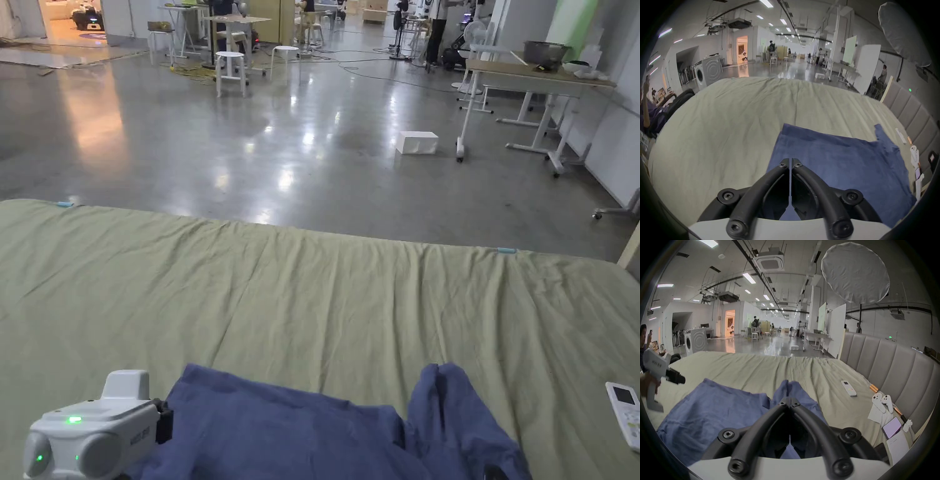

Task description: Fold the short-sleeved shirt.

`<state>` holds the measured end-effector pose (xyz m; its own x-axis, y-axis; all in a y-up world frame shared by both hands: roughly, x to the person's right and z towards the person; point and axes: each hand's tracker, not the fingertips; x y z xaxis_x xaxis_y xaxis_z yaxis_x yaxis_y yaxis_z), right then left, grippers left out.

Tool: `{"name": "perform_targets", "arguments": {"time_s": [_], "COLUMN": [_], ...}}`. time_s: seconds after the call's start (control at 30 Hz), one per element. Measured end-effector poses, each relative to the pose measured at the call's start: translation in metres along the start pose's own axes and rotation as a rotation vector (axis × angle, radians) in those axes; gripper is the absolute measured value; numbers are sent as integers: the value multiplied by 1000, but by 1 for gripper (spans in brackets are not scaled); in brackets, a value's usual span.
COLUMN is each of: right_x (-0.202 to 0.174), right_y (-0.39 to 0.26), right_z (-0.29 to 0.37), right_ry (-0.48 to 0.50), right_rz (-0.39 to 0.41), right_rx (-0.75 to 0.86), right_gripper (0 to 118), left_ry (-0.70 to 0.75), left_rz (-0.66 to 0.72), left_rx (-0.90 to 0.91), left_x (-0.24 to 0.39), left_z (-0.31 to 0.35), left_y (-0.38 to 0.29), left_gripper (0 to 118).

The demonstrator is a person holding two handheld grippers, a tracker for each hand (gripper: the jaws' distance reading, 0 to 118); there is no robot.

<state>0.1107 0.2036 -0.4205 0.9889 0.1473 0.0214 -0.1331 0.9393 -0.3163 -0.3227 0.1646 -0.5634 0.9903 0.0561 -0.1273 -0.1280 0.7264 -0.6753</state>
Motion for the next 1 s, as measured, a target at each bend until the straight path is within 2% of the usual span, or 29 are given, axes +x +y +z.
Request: {"name": "perform_targets", "arguments": {"time_s": [0.07, 0.2, 0.23, 0.57, 0.67, 0.73, 0.8, 0.93, 0.97, 1.0], "right_x": [4, 13, 15, 33, 37, 41, 45, 60, 65, 70], "right_y": [-9, -28, -30, -63, -69, -71, -69, -56, -51, -47], "right_z": [-10, -25, -25, -35, -37, -40, -47, -82, -96, -112], "right_ry": [-7, -4, -31, -58, -68, -73, -77, -53, -50, -39], "right_rz": [-4, -35, -25, -25, -28, -38, -64, -76, -73, -68], "right_rx": [-35, -127, -118, -220, -244, -258, -267, -283, -290, -309], "right_gripper": [0, 0, 0, 0, 0, 0, 0, 1, 2, 12], "left_ry": [3, -3, 2, 71, 74, 76, 47, 22, 24, 20], "left_rz": [-43, -52, -61, -188, -195, -187, -187, -234, -245, -244], "left_rx": [-44, -123, -133, -200, -190, -183, -170, -186, -191, -194], "left_x": [-3, -8, -6, 1, 5, 8, 8, 21, 22, 23], "left_z": [-33, -86, -95, -162, -165, -164, -161, -148, -144, -139], "left_y": [18, 52, 56, 58, 53, 52, 48, 49, 49, 48], "left_gripper": [5, 65, 65, 70, 65, 52, 49, 10, 7, 5]}}
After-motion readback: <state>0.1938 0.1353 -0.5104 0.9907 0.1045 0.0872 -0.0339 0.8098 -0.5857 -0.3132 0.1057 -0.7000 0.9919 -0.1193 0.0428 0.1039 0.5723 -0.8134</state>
